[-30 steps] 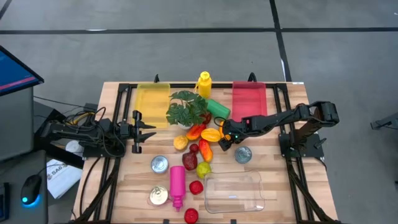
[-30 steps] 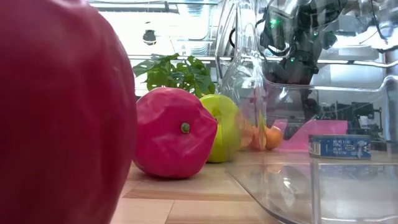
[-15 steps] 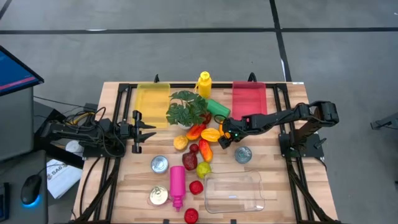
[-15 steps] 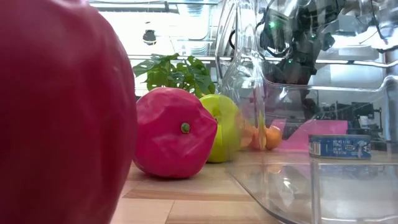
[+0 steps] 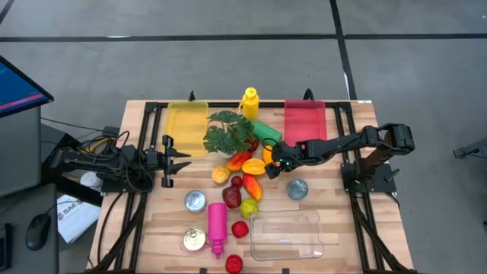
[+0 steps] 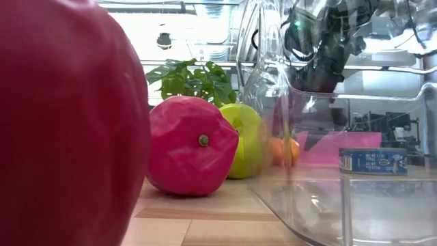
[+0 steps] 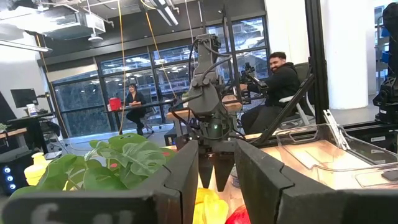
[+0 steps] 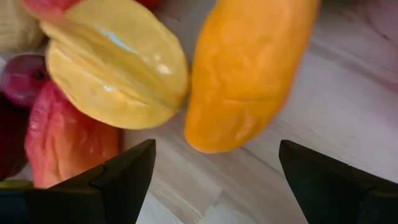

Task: Pick & Place Food Item
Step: Put the yellow mango into the yellow bin

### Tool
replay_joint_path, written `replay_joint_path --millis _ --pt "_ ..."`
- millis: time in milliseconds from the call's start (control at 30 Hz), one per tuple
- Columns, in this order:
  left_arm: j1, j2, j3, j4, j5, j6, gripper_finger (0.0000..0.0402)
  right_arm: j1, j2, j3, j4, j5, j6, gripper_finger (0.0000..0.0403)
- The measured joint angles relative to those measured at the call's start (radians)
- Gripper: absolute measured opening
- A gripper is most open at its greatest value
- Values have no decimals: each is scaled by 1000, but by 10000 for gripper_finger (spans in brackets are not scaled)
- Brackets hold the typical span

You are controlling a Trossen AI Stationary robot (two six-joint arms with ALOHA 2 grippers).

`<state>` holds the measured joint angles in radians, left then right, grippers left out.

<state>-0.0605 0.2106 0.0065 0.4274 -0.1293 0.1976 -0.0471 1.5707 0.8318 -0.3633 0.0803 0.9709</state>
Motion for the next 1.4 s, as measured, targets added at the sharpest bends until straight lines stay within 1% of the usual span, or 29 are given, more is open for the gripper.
replay_joint_path --millis 67,333,467,567,667,900,1100,1167,1233,1300,1400 --pt "0 0 0 0 0 0 95 0 0 0 10 25 9 335" --pt "0 0 0 0 0 0 95 0 0 0 68 189 71 335" --pt "0 0 0 0 0 0 95 -2 0 0 104 232 88 335" --pt "0 0 0 0 0 0 95 -2 0 0 125 246 88 335" --pt "0 0 0 0 0 0 95 -1 24 1 137 288 94 335" --pt "0 1 0 0 0 0 95 0 136 15 196 287 92 335" --pt "0 12 0 3 1 0 95 1 217 65 175 269 66 335" --pt "0 17 0 -1 1 0 95 1 220 81 151 250 51 333" --pt "0 21 0 0 1 0 95 0 229 101 135 255 45 328" --pt "0 25 0 1 1 0 95 -2 214 107 106 254 42 319" --pt "0 27 0 -1 1 0 95 -1 210 116 115 257 42 302"
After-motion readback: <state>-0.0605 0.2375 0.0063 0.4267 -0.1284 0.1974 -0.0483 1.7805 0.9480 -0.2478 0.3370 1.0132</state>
